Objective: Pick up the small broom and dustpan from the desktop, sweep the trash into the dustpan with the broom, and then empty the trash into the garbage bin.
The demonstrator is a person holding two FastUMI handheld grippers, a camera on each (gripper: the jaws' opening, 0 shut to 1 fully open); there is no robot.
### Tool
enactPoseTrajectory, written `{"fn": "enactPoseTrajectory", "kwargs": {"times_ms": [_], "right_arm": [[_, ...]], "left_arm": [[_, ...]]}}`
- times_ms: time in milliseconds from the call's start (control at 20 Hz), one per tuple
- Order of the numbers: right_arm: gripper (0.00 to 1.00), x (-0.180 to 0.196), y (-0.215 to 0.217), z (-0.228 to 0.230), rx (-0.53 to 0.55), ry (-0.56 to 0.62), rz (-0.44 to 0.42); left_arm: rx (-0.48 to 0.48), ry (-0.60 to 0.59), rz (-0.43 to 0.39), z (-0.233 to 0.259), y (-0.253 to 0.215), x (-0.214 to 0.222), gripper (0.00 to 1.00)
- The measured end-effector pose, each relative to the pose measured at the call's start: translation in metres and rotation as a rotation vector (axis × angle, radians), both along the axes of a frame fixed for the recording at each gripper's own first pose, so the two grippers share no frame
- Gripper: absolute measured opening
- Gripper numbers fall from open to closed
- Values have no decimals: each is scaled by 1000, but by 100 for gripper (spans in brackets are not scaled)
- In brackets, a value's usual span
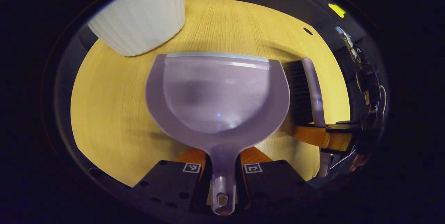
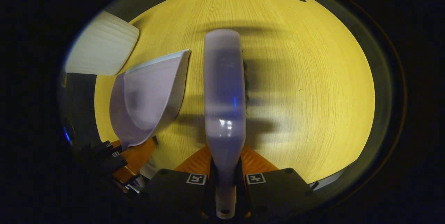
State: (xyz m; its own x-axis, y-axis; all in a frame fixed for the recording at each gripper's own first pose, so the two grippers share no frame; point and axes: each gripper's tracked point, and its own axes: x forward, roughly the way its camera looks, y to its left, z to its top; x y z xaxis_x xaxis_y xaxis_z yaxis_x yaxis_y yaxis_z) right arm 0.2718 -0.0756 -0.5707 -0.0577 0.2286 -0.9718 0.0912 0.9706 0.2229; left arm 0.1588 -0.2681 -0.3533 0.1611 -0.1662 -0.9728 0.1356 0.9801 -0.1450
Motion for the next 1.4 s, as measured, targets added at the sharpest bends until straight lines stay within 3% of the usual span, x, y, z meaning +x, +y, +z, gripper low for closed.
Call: {"fn": "enactPoseTrajectory", "kwargs": {"times_ms": [150, 200, 250, 300, 400, 450, 500, 550, 700, 750, 950, 1150, 1250, 1400], "right_arm": [[29, 1, 1, 0, 15, 37, -41], [24, 1, 3, 0, 30, 48, -53], [34, 2, 4, 1, 37, 50, -58], [47, 3, 6, 1, 37, 44, -57], [65, 2, 1, 3, 21, 29, -44], [76, 0, -3, 6, 16, 19, -44], [93, -1, -10, 15, 19, 3, -48], [100, 1, -16, 24, 23, -19, -60], [90, 7, -28, 61, 36, -127, -120], [99, 11, -36, 78, 20, -189, -127], [99, -1, -57, 141, -67, -432, -182], [98, -33, -40, 199, -66, -650, -288], [98, -39, -26, 243, -77, -817, -251], [98, -34, -11, 332, -144, -1210, -179]], "left_arm": [[20, 18, -14, 0, 1, 1, 31], [9, 20, -11, 0, 1, 3, 31], [-9, 24, -9, 1, -3, 4, 33], [-17, 31, -5, 2, -6, 0, 52], [-4, 27, 2, 9, -6, -3, 74], [12, 20, 4, 13, -5, -5, 75], [29, 10, 6, 19, -4, -7, 77], [42, -11, 5, 27, -3, -9, 77], [51, -98, 31, 64, -3, -15, 77], [34, -139, 45, 82, -5, -16, 78], [-35, -368, 42, 150, -11, -28, 77], [-17, -641, -13, 198, -2, -43, 77], [-19, -802, -20, 228, 9, -56, 77], [-86, -998, 7, 280, 29, -84, 76]]}}
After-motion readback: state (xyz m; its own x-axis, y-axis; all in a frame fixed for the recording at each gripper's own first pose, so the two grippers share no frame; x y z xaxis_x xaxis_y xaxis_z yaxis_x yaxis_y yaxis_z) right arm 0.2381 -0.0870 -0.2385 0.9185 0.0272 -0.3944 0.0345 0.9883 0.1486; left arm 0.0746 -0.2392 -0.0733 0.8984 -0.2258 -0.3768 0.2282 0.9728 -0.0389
